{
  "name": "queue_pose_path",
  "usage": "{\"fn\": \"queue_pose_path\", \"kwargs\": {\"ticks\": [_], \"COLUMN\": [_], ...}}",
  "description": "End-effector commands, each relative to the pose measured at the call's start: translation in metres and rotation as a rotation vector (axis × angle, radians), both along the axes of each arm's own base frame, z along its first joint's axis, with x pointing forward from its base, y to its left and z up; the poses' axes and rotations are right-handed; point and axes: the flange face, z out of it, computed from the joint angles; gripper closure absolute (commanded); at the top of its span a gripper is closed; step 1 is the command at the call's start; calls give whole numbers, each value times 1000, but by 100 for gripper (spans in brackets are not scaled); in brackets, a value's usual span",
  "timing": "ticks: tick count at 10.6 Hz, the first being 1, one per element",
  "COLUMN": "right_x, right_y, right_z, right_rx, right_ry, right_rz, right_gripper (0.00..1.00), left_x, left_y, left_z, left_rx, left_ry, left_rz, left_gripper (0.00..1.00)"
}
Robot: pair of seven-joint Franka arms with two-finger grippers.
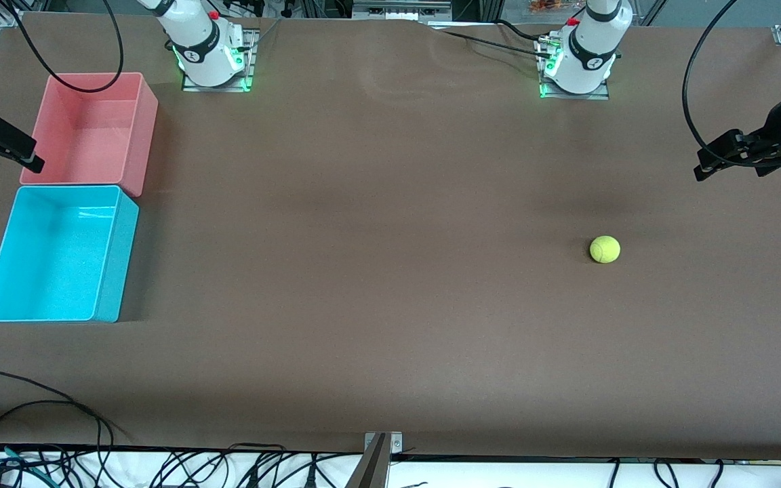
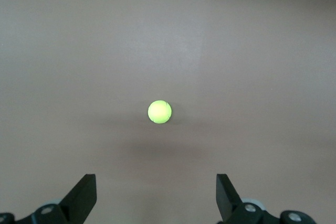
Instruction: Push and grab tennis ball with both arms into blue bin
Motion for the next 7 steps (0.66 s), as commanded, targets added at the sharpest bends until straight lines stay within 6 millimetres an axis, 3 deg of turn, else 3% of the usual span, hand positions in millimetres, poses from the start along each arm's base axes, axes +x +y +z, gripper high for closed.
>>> {"fn": "queue_pose_path", "kwargs": {"ticks": [1, 4, 7], "right_x": [-2, -1, -1], "right_y": [-1, -2, -2], "right_z": [1, -2, -2], "right_rx": [-10, -10, -10], "right_ry": [4, 8, 7], "right_rz": [2, 1, 1], "right_gripper": [0, 0, 0], "left_x": [3, -10, -10], "left_y": [3, 6, 5], "left_z": [-1, -7, -6], "left_rx": [26, 27, 27], "left_ry": [27, 120, 119], "left_rz": [11, 14, 13], "left_gripper": [0, 0, 0]}}
